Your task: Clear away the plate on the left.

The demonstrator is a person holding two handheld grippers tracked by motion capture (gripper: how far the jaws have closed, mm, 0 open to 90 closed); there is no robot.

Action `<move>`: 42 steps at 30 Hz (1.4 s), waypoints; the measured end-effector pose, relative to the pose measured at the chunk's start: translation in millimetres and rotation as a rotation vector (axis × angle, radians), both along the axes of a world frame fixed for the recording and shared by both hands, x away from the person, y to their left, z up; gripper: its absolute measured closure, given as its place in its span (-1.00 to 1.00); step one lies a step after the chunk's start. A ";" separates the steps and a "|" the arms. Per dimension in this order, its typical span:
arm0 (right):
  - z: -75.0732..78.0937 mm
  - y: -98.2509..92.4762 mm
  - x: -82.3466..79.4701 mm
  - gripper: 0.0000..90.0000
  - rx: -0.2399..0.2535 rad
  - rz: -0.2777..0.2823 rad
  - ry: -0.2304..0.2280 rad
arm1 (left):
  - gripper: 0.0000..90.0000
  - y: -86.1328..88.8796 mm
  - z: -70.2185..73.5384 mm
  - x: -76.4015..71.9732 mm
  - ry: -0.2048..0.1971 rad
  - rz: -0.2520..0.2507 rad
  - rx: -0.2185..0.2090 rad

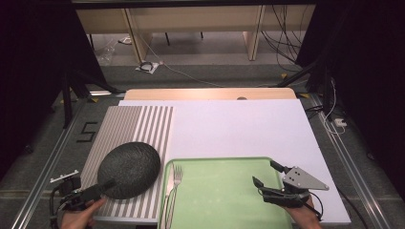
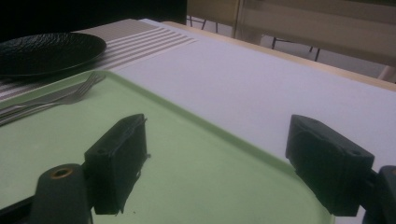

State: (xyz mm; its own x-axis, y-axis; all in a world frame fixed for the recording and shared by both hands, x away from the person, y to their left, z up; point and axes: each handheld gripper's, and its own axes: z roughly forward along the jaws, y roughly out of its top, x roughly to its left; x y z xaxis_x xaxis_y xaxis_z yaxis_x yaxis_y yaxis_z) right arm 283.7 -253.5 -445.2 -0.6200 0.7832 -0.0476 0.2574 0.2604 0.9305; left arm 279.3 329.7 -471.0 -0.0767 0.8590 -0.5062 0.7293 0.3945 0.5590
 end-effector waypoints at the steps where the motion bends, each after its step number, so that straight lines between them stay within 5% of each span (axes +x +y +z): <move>1: 0.0 0.0 0.1 -0.52 0.001 -0.001 0.000 | -0.56 0.8 -1.0 0.1 0.004 0.002 -0.013; 20: -0.3 0.6 -0.2 -0.52 -0.003 0.001 -0.002 | -0.55 7.9 -16.2 -0.9 0.066 0.076 -0.223; 31: -0.8 1.1 0.1 -0.52 -0.007 -0.002 -0.001 | -0.32 6.7 -26.7 -4.1 0.076 0.109 -0.382; 42: -1.3 1.0 0.7 -0.52 -0.007 -0.003 0.001 | -0.13 6.8 -33.1 -8.7 0.064 0.184 -0.468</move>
